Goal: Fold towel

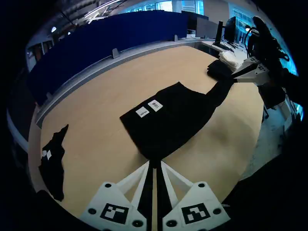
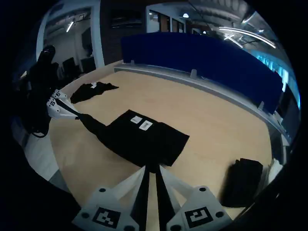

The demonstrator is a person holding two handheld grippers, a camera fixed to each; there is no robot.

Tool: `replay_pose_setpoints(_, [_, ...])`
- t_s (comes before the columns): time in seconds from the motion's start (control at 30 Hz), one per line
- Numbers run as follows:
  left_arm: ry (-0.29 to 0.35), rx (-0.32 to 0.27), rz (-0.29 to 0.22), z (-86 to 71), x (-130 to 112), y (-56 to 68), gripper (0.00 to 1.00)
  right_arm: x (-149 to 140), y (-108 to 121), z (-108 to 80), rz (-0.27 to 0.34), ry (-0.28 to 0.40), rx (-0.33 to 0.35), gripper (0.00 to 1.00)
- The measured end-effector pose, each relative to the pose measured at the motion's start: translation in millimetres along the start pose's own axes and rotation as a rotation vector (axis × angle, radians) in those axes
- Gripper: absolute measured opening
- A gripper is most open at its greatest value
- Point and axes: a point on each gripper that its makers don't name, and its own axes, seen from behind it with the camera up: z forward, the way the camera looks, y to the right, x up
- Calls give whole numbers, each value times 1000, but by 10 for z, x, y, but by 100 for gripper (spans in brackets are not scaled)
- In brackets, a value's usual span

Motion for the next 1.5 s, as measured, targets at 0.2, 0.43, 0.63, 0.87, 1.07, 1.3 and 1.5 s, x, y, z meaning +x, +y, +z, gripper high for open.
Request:
replay_pose_setpoints(0.2, [-2, 4, 5, 49, 15, -13, 6, -4, 18, 25, -11, -9, -2, 11])
replay_pose_setpoints(0.43, [-3, 11, 18, 183, 94, -72, 5, 34, 125, 124, -22, -15, -13, 11])
replay_pose_setpoints(0.63, [-10, 20, 39, 360, 200, -201, 6, 99, 294, 300, -18, -20, -23, 11])
replay_pose_setpoints(0.87, [-19, 35, 71, 670, 337, -378, 6, 205, 532, 583, 1, -22, -44, 11])
replay_pose_setpoints(1.07, [-26, 44, 94, 945, 442, -533, 6, 246, 708, 844, 28, -30, -51, 11])
replay_pose_setpoints(1.3, [-46, 31, 96, 1239, 458, -649, 6, 178, 847, 1110, 64, -54, -52, 11])
replay_pose_setpoints(1.5, [-54, 22, 103, 1390, 447, -690, 6, 105, 910, 1242, 95, -66, -54, 11])
